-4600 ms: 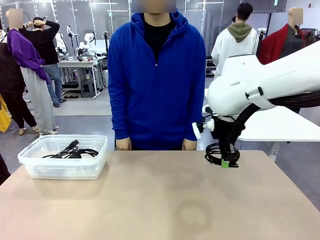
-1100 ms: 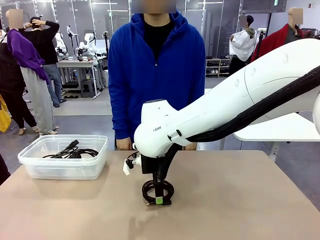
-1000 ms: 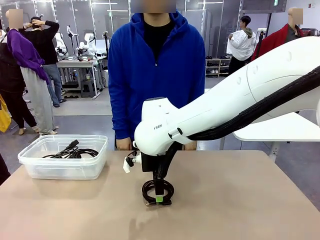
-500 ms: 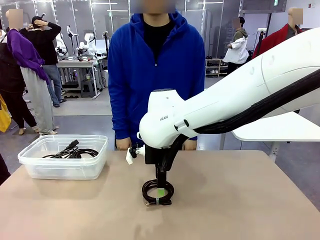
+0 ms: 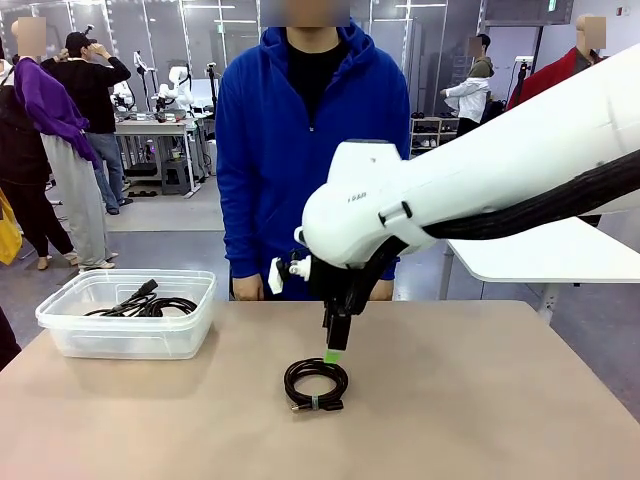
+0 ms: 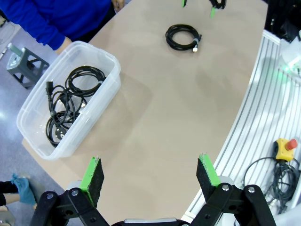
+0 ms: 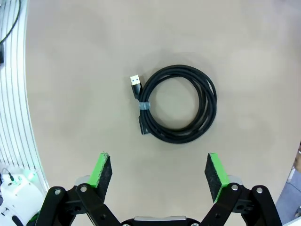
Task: Organize and store the cables.
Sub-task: Place the USB Extension Cable into the Organizing box.
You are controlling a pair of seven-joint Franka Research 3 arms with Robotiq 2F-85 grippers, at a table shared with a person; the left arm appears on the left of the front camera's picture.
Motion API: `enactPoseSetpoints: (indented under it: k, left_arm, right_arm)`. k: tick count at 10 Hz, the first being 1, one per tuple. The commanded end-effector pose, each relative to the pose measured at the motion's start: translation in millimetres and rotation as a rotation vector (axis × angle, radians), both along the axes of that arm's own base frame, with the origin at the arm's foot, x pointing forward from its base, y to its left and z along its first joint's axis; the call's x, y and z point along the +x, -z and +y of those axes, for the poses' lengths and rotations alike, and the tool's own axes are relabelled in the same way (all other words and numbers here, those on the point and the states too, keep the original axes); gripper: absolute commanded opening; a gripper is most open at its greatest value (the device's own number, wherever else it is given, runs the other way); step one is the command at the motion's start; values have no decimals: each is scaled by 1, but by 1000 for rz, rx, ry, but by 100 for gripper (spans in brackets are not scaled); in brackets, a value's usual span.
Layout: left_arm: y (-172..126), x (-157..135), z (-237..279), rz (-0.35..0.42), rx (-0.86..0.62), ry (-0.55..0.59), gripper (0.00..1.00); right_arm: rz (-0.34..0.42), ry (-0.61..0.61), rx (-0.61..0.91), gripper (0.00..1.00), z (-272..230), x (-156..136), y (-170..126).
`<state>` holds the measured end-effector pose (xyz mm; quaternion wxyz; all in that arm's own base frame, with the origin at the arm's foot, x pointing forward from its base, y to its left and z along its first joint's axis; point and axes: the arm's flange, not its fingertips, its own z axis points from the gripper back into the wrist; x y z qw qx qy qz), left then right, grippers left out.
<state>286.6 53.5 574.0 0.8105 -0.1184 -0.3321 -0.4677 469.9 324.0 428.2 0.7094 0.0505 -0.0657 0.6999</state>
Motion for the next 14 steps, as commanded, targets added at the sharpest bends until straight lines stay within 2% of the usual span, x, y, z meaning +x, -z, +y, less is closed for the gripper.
enactPoseSetpoints:
  k: [1, 7, 9, 14]
  left_arm:
    - [-1, -1, -2, 0, -4, -4, 100]
    - [-1, -1, -2, 0, -4, -4, 100]
    - [-1, -1, -2, 0, -4, -4, 100]
    - [-1, -1, -2, 0, -4, -4, 100]
  right_arm:
    - [-4, 2, 53, 100, -26, -9, -6]
    - [-25, 96, 106, 100, -85, -19, -37]
    - [-69, 142, 140, 100, -120, -35, -48]
    - [-112, 369, 189, 100, -228, -41, -75]
